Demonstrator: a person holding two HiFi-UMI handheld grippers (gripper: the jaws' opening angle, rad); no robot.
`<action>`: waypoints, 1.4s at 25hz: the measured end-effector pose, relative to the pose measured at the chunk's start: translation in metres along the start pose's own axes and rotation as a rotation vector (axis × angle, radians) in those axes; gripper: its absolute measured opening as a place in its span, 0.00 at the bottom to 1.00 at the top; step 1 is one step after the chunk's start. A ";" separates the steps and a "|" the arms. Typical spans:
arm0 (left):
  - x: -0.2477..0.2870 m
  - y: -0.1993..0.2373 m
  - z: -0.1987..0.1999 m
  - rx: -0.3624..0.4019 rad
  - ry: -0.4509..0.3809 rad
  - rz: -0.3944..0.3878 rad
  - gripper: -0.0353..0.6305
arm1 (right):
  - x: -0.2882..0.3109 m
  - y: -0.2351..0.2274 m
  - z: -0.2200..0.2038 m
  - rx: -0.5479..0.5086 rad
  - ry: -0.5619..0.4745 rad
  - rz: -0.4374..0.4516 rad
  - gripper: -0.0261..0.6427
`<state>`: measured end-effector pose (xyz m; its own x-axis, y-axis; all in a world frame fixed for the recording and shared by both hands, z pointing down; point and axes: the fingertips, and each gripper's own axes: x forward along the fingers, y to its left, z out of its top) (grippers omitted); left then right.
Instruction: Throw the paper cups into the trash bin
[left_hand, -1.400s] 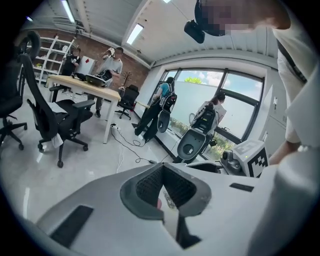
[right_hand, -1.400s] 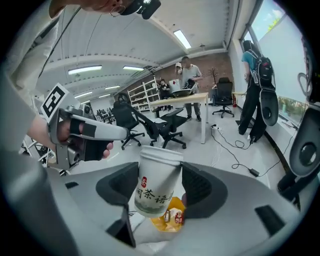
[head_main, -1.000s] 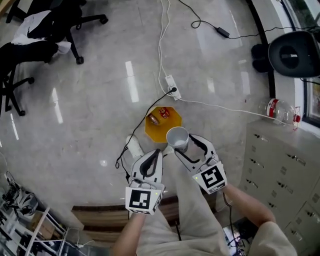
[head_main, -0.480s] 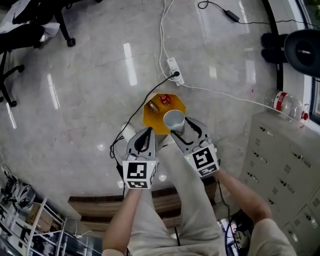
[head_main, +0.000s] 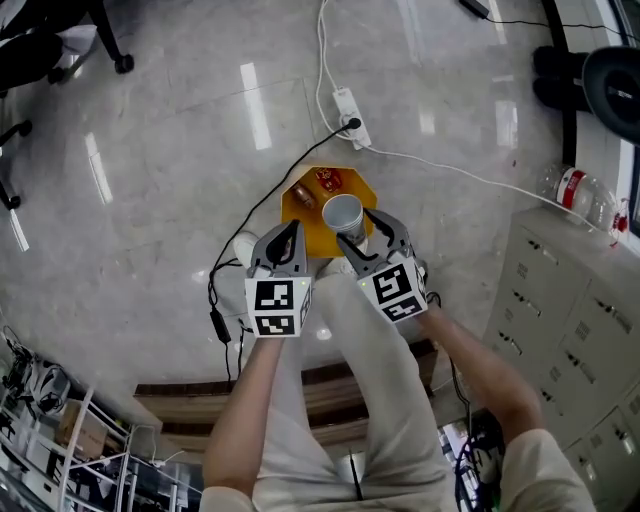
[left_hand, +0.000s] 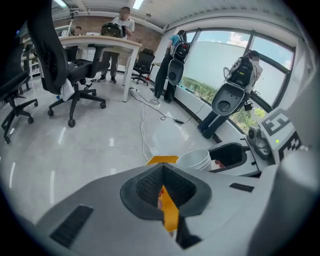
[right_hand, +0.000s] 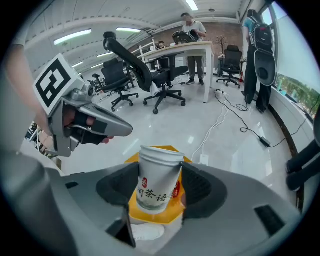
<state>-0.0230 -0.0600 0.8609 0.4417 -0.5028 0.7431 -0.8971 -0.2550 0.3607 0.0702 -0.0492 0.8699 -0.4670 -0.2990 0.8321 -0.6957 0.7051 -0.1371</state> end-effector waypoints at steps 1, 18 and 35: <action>0.004 0.002 -0.004 -0.010 0.010 -0.002 0.06 | 0.005 0.000 -0.005 0.002 0.008 -0.004 0.45; 0.052 0.010 -0.067 -0.030 0.180 -0.001 0.06 | 0.072 -0.012 -0.060 0.109 0.154 -0.055 0.45; 0.007 -0.013 -0.047 -0.044 0.191 -0.013 0.06 | 0.016 -0.011 -0.034 0.107 0.152 -0.069 0.11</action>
<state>-0.0086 -0.0212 0.8881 0.4471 -0.3324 0.8305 -0.8929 -0.2217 0.3919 0.0889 -0.0404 0.9034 -0.3341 -0.2381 0.9120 -0.7813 0.6112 -0.1267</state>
